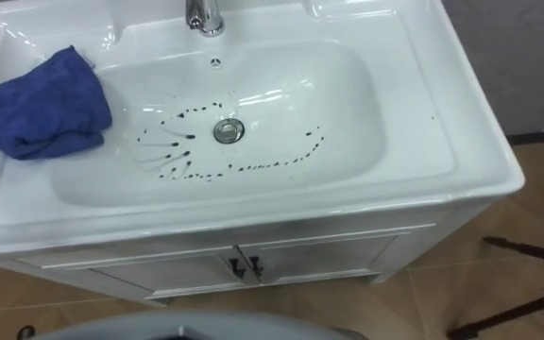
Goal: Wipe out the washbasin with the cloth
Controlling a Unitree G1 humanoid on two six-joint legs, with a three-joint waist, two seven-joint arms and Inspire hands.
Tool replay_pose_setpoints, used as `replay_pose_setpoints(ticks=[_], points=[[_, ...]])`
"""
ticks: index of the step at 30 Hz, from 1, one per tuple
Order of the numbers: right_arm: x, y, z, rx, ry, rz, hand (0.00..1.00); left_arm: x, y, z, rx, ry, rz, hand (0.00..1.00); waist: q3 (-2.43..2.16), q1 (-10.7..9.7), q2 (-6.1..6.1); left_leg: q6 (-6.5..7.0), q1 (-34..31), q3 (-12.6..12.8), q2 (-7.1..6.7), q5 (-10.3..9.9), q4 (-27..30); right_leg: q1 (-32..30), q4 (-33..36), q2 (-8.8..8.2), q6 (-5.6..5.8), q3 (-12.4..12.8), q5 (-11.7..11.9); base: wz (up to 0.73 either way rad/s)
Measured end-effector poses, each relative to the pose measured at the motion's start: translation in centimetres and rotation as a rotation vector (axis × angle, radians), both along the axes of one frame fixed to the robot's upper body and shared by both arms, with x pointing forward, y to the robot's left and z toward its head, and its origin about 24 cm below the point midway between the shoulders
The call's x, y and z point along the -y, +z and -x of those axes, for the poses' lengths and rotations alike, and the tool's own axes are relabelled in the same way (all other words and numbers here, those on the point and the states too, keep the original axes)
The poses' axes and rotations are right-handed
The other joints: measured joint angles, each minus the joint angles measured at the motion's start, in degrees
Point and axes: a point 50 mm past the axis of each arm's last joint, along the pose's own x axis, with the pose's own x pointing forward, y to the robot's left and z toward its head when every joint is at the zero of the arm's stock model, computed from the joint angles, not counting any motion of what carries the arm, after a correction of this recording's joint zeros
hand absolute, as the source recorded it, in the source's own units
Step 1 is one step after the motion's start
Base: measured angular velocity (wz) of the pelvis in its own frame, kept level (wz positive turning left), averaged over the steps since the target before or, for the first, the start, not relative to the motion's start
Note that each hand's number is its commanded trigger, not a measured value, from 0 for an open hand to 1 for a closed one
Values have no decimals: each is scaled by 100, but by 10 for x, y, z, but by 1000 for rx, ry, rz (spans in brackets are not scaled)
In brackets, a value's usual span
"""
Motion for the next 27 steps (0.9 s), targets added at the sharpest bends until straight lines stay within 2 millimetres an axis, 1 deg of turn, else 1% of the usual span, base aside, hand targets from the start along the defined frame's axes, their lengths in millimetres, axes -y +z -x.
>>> replay_pose_setpoints(ticks=[2, 6, 11, 14, 19, 27], points=[[2, 1, 1, 1, -14, 1, 0, 0, -1, -1, -31, -11, 11, 0, -10, -26, 8, 0, 2, 98, 3, 0, 0, 0, -1, -2, 2, 19, 2, -4], [4, 1, 1, -5, -12, -3, 0, 0, -8, -2, -109, -22, 14, 0, -13, -69, 26, 0, 17, 139, 7, 0, -7, 20, -9, 0, 2, 24, 3, 0], [7, 3, 1, -6, -18, -1, 0, 3, -38, -2, -311, -56, 81, 0, -23, -107, 60, 0, 10, 241, 23, 0, -6, -4, -8, 8, -2, 47, 6, -2], [7, 3, 0, -4, -19, 0, 0, 4, -46, -3, -380, -71, 112, 0, -27, -122, 47, 0, 10, 275, 27, 0, -5, -12, -5, 11, -4, 58, 7, 0], [8, 3, 0, -14, -24, 5, 0, 3, -48, -3, -421, -78, 130, 0, -32, -120, 46, 0, 16, 285, 28, 0, -4, -19, 9, 13, -4, 78, 7, 0], [8, 3, -3, -10, -22, 11, 0, 2, -50, -4, -465, -82, 151, 0, -26, -115, 36, 0, 18, 314, 29, 0, -4, -30, 12, 16, -4, 103, 8, 0]])
